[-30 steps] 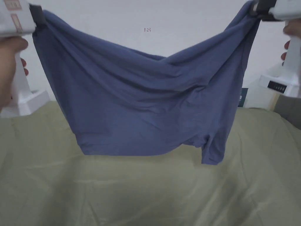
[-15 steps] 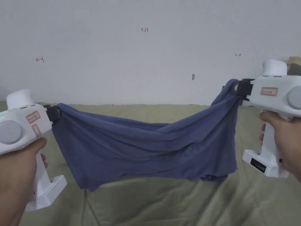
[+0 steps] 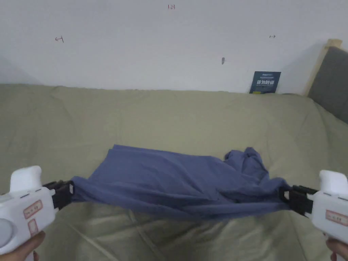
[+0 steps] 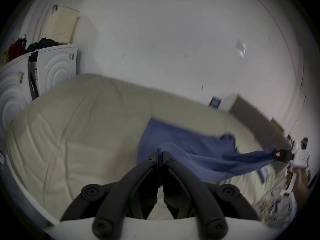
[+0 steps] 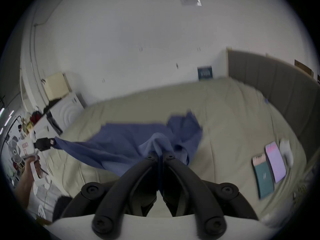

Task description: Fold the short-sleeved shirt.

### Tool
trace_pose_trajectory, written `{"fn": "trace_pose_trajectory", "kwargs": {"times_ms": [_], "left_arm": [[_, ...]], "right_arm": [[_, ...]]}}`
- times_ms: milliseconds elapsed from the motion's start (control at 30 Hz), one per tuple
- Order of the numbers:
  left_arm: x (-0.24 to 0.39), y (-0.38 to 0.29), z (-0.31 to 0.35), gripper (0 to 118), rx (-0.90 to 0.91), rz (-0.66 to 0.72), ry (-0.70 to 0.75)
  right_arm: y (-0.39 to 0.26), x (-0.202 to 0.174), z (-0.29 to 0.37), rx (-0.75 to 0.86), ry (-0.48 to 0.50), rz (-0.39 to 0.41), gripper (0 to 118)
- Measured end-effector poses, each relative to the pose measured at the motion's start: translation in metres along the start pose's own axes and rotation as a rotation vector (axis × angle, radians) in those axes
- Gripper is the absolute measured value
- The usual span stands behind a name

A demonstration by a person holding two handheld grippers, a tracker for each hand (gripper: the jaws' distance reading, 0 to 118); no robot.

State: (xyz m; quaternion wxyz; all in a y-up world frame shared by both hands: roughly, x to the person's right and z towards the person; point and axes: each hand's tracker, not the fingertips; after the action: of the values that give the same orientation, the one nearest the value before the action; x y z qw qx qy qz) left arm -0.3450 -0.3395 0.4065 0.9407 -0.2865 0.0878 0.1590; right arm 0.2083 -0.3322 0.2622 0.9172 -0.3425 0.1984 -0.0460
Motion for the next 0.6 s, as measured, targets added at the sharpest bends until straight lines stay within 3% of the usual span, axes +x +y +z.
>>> {"fn": "trace_pose_trajectory", "kwargs": {"times_ms": [167, 300, 333, 367, 400, 433, 467, 600], "left_arm": [[-0.013, -0.073, -0.018, 0, -0.234, -0.062, 0.017], [-0.019, -0.082, -0.033, 4, -0.263, -0.045, 0.012], [-0.020, -0.081, -0.033, 15, -0.263, -0.040, -0.004], [-0.018, -0.078, -0.028, 66, -0.248, -0.052, 0.005], [-0.016, -0.075, -0.024, 109, -0.242, -0.061, 0.017], [-0.014, -0.074, -0.014, 118, -0.243, -0.060, 0.018], [-0.012, -0.076, -0.001, 115, -0.061, -0.010, -0.021], [0.001, -0.078, 0.053, 118, -0.062, -0.081, -0.007]], "right_arm": [[-0.090, 0.032, -0.026, -0.204, -0.102, 0.008, 6], [-0.101, 0.042, -0.039, -0.207, -0.125, -0.014, 9], [-0.100, 0.040, -0.037, -0.186, -0.143, -0.014, 23], [-0.097, 0.041, -0.036, -0.169, -0.172, 0.001, 65], [-0.094, 0.040, -0.032, -0.160, -0.166, 0.006, 99], [-0.090, 0.038, -0.025, -0.152, -0.155, 0.011, 117], [-0.088, 0.032, -0.014, -0.123, -0.138, 0.019, 118], [-0.084, -0.003, 0.036, -0.053, -0.090, 0.034, 118]]}}
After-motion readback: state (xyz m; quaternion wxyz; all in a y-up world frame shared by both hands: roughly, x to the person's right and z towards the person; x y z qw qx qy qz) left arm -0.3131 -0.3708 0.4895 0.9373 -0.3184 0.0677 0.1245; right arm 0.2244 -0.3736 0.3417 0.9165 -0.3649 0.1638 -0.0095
